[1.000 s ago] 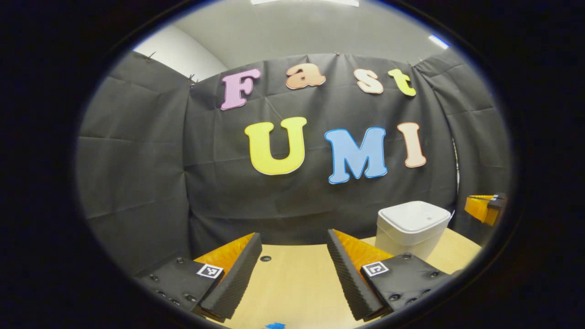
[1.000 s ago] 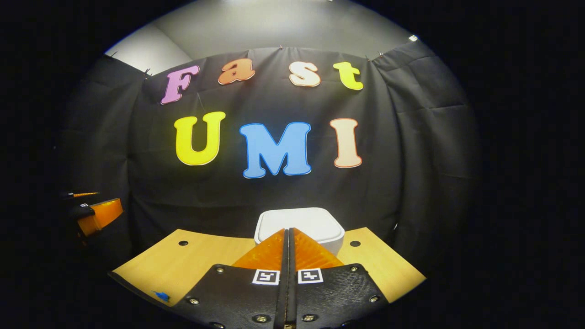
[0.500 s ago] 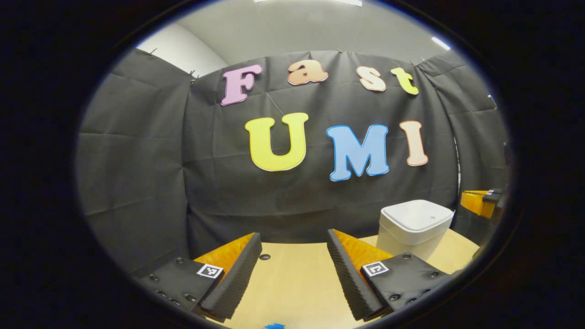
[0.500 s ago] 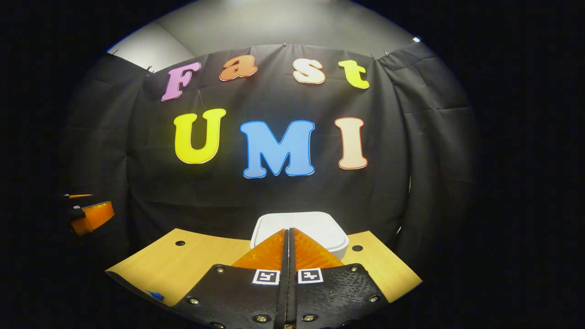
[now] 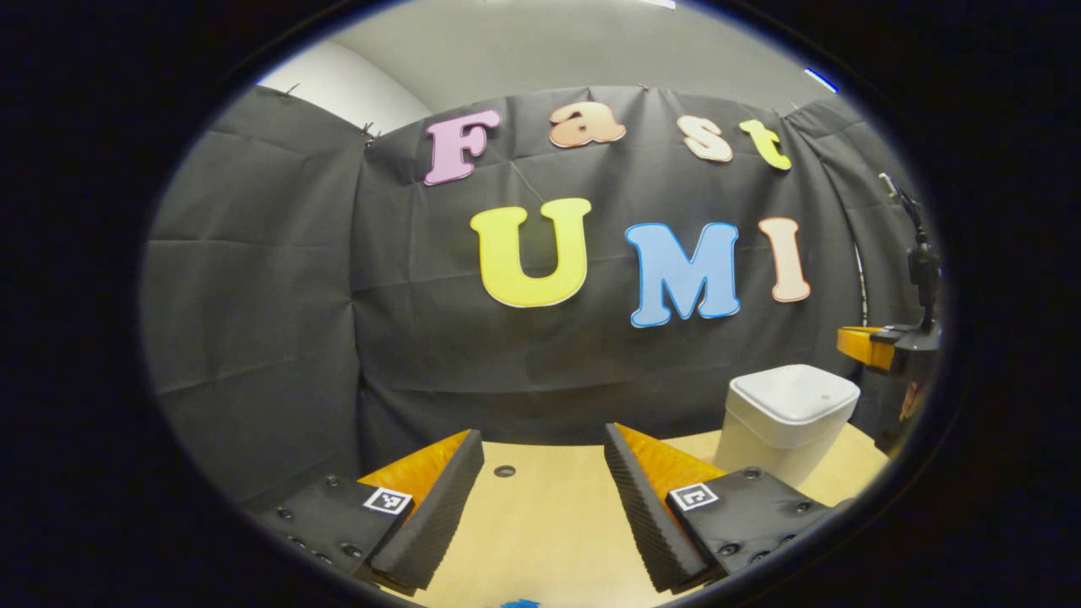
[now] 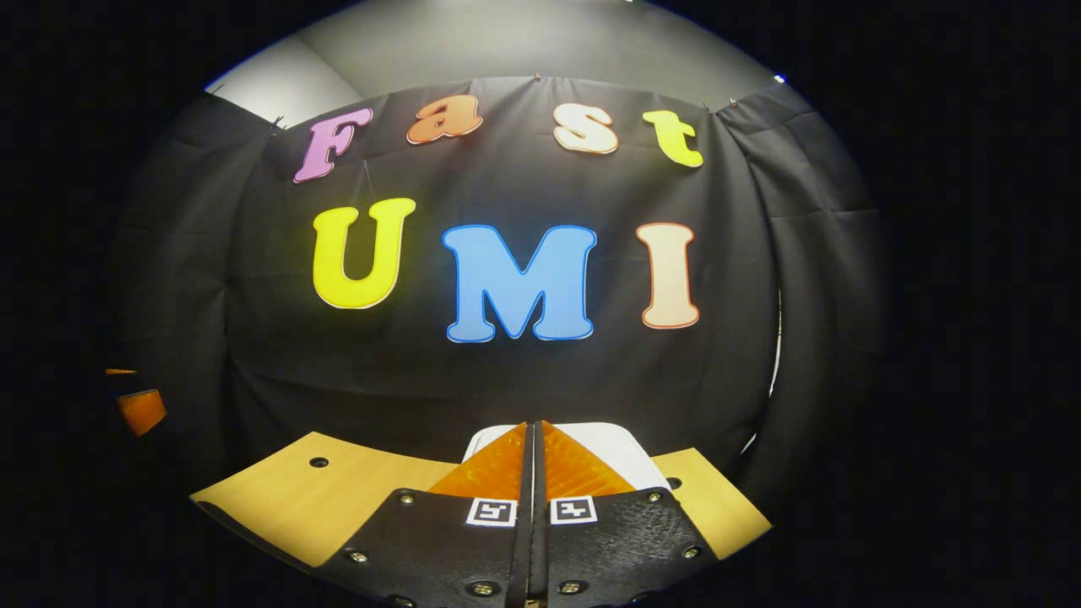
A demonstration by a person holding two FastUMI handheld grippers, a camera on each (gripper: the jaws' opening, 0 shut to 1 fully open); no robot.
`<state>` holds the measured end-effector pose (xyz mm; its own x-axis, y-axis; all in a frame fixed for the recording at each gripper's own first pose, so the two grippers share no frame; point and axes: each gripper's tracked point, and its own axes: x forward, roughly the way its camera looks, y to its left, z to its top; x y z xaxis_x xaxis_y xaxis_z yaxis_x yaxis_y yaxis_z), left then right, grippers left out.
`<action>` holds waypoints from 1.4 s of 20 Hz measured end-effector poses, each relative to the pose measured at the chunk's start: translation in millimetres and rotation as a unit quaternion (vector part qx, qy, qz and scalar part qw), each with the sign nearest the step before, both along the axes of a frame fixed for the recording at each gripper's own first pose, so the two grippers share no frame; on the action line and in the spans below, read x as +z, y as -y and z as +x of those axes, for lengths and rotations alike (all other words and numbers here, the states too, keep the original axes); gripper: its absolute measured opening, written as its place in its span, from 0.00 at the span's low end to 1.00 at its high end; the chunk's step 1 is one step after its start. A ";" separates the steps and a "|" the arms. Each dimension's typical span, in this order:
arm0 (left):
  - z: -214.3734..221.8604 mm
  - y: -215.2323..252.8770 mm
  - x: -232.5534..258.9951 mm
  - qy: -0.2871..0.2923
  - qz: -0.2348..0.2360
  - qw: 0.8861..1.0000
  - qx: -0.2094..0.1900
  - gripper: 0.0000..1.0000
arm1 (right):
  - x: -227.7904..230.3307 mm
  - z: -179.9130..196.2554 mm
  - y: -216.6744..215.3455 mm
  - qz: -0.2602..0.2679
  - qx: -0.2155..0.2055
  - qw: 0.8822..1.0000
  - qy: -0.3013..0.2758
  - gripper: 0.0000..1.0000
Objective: Press the lid of the desktop garbage bin to open it, pick up the crumpled paper on the desktop and throw it into the bin, then pick up the pop can on the desktop and drop it into the bin, and finally close the garbage bin lid.
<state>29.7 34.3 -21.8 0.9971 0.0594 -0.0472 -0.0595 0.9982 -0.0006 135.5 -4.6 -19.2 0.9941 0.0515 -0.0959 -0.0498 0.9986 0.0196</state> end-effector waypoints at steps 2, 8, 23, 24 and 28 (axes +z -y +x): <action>1.2 -8.8 -5.6 -0.005 -0.001 1.000 0.007 0.95 | -15.7 10.8 -0.5 0.005 -0.001 1.000 -0.020 0.01; 0.5 -27.6 -15.5 -0.019 -0.008 1.000 0.023 0.95 | -63.2 21.5 10.2 0.016 -0.023 0.997 -0.074 0.01; -4.3 -11.7 -28.4 -0.034 -0.023 0.999 0.008 0.95 | -90.1 16.5 18.2 0.041 -0.019 0.996 -0.083 0.02; -5.9 -12.6 -28.6 -0.032 -0.023 0.999 0.010 0.95 | -90.3 16.7 18.1 0.040 -0.020 0.996 -0.081 0.02; -14.5 -17.8 -26.2 -0.030 -0.025 0.999 0.018 0.95 | -86.0 16.0 19.0 0.044 -0.014 0.996 -0.074 0.01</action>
<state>15.2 52.1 -48.0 0.9897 0.0909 -0.1106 -0.0964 0.9943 -0.0448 151.5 -23.7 -105.2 0.9704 0.0385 -0.2384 -0.0121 0.9937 0.1113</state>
